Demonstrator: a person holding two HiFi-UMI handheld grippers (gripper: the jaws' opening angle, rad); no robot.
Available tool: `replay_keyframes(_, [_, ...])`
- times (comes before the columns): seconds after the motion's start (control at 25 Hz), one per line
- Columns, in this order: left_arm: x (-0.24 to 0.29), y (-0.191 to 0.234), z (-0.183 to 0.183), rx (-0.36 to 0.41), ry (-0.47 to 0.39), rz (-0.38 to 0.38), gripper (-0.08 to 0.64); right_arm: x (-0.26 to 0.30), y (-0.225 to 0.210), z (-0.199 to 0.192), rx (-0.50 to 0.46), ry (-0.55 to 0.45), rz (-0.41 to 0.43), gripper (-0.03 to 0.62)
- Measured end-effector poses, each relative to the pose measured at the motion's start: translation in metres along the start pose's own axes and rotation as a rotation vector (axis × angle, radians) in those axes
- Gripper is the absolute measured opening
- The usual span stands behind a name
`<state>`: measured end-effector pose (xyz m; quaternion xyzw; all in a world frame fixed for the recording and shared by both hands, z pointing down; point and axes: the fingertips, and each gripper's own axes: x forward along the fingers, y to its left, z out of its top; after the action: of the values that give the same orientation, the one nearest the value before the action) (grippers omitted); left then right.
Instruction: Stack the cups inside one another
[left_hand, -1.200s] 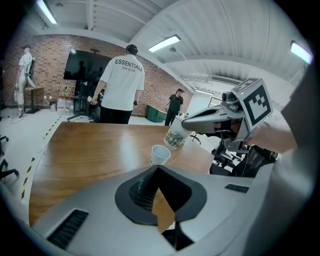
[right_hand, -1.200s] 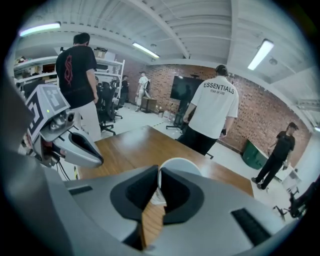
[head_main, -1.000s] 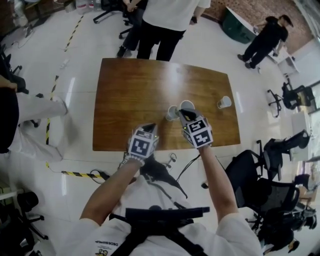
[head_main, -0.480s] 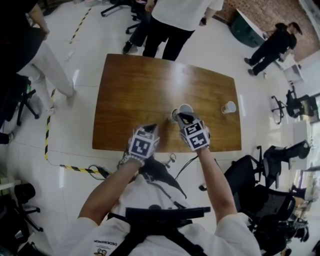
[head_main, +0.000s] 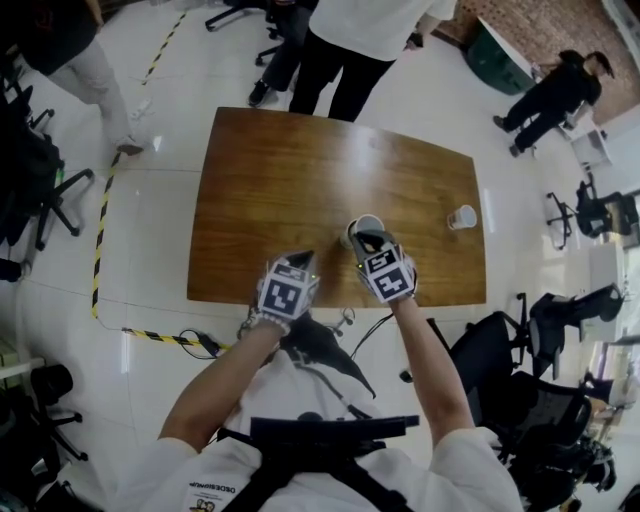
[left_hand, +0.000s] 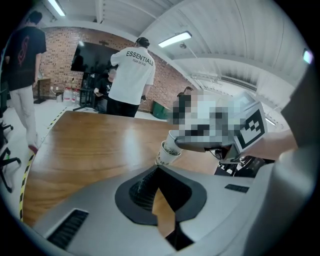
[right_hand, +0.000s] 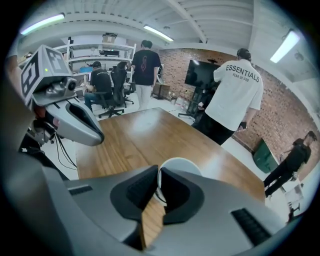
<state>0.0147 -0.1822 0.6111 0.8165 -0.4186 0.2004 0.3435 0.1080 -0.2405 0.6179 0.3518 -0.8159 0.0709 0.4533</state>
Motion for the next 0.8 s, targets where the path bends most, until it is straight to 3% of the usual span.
replay_keyframes(0.8, [-0.006, 0.012, -0.007, -0.034, 0.006, 0.023, 0.0, 0.032, 0.009, -0.02, -0.04, 0.065, 0.008, 0.046])
